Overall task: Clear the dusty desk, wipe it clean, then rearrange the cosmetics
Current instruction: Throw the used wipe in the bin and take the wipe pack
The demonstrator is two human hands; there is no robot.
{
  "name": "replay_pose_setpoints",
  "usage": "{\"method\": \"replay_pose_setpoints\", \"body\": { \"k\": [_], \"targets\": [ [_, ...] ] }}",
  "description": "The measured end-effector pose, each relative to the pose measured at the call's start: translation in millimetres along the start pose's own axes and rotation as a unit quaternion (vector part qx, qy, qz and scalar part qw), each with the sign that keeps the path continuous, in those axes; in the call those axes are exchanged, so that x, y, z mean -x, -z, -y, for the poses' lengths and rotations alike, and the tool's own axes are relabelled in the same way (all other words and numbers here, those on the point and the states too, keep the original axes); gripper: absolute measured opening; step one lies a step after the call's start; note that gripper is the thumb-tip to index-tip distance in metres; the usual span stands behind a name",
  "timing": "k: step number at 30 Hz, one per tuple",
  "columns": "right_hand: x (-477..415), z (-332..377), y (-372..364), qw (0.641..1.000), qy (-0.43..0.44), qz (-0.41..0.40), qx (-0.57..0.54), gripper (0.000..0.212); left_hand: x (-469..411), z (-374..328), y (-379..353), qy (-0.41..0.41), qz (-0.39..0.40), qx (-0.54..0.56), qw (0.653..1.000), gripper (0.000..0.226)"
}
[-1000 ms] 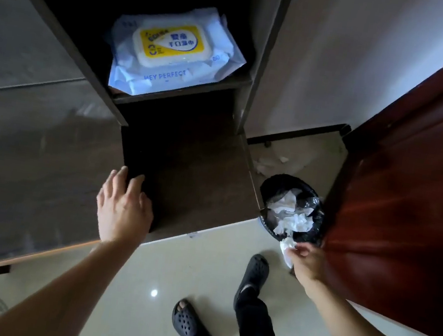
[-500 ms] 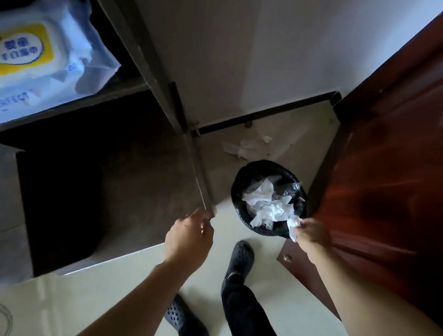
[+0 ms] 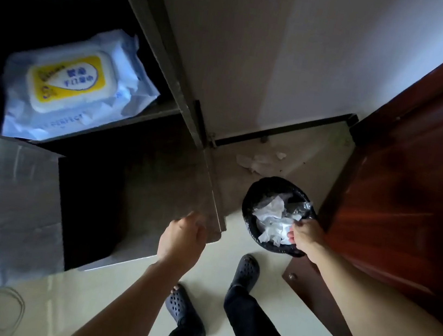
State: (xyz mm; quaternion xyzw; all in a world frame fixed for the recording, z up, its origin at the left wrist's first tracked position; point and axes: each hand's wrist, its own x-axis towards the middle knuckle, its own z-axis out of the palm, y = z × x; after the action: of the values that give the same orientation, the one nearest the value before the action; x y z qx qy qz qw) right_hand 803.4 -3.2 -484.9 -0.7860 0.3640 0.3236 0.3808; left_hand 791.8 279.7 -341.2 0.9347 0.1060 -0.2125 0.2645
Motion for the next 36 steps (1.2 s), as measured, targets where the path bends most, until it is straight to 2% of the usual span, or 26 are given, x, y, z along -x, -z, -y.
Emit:
{"method": "replay_pose_setpoints", "body": {
  "k": [4,7,9,11,13,16,20,21,23,25,28,30,36],
  "targets": [
    [43,52,-9,0.995,0.09,-0.007,0.042,0.041,12,9,43,0.008,-0.036,0.024,0.999,0.019],
    [86,99,-21,0.98,0.191,-0.023,0.054,0.045,19,22,79,0.004,-0.064,0.038,0.997,0.018],
    [118,132,-29,0.966,0.251,-0.037,0.044,0.039,22,34,104,-0.017,-0.085,0.054,0.995,0.019],
    [153,164,-36,0.952,0.302,-0.033,0.045,0.021,22,47,131,-0.039,-0.103,0.07,0.991,0.02],
    [186,192,-42,0.918,0.386,-0.07,0.063,0.024,18,60,157,-0.051,-0.121,0.09,0.987,0.02],
    [238,232,-49,0.845,0.504,-0.161,0.079,0.027,13,76,197,-0.075,-0.169,0.094,0.978,0.022],
    [271,290,-65,0.759,0.602,-0.223,0.111,0.033,5,86,240,-0.135,-0.261,0.034,0.955,0.027],
    [271,305,-69,0.747,0.608,-0.24,0.122,0.036,2,88,248,-0.148,-0.27,0.023,0.951,0.029],
    [266,331,-75,0.756,0.577,-0.272,0.148,0.045,-7,88,259,-0.156,-0.265,0.018,0.952,0.035],
    [259,354,-80,0.79,0.517,-0.277,0.179,0.056,-19,86,264,-0.145,-0.234,0.013,0.961,0.042],
    [245,377,-89,0.871,0.407,-0.205,0.185,0.072,-37,77,265,-0.09,-0.178,0.034,0.979,0.053],
    [238,384,-95,0.903,0.361,-0.168,0.162,0.075,-48,70,264,-0.039,-0.154,0.067,0.985,0.055],
    [242,368,-95,0.908,0.357,-0.173,0.138,0.068,-57,71,249,-0.024,-0.164,0.029,0.986,0.058]
  ]
}}
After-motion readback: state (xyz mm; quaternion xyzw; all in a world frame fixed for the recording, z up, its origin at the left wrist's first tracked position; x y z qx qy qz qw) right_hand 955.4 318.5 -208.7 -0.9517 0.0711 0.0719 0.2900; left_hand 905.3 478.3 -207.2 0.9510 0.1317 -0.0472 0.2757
